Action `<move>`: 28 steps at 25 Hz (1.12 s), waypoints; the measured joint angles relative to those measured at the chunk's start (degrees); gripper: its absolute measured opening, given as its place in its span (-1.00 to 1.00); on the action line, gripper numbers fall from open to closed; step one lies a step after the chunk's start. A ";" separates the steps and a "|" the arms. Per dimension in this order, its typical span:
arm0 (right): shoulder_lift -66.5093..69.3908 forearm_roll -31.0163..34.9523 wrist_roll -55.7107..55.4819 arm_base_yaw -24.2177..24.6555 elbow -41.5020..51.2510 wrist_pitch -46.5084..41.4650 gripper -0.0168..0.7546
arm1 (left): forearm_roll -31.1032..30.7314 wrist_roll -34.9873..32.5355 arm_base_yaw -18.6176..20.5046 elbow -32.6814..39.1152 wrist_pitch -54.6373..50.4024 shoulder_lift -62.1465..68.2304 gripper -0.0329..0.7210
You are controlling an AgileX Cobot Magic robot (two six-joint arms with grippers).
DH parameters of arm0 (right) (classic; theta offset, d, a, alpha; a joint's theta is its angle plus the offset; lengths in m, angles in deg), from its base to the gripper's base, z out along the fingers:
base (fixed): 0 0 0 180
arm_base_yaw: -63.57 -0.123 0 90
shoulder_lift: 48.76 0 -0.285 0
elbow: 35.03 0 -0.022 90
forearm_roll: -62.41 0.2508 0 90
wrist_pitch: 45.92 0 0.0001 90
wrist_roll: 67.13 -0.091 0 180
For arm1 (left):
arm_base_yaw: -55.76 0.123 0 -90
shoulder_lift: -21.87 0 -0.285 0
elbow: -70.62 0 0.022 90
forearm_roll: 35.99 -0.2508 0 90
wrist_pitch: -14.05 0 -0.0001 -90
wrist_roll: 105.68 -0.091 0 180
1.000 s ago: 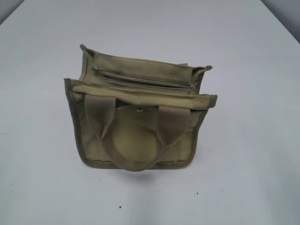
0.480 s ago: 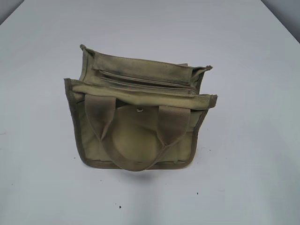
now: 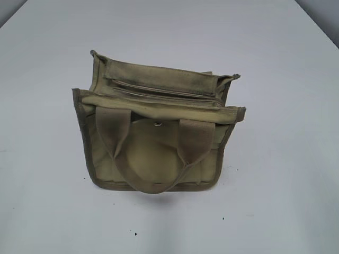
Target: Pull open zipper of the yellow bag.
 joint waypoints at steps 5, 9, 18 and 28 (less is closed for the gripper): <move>0.00 0.07 0.00 0.00 0.00 0.00 0.56 | 0.00 0.00 0.00 0.00 0.00 0.00 0.21; 0.00 0.09 0.00 0.00 0.00 0.00 0.56 | 0.00 0.00 0.00 0.00 0.04 0.00 0.21; -3.53 0.54 0.00 9.56 0.02 0.06 0.55 | 0.05 0.00 7.84 0.00 0.04 0.00 0.21; -20.82 1.18 0.00 17.04 0.06 0.17 0.55 | 0.10 0.00 12.28 0.18 0.38 -2.91 0.17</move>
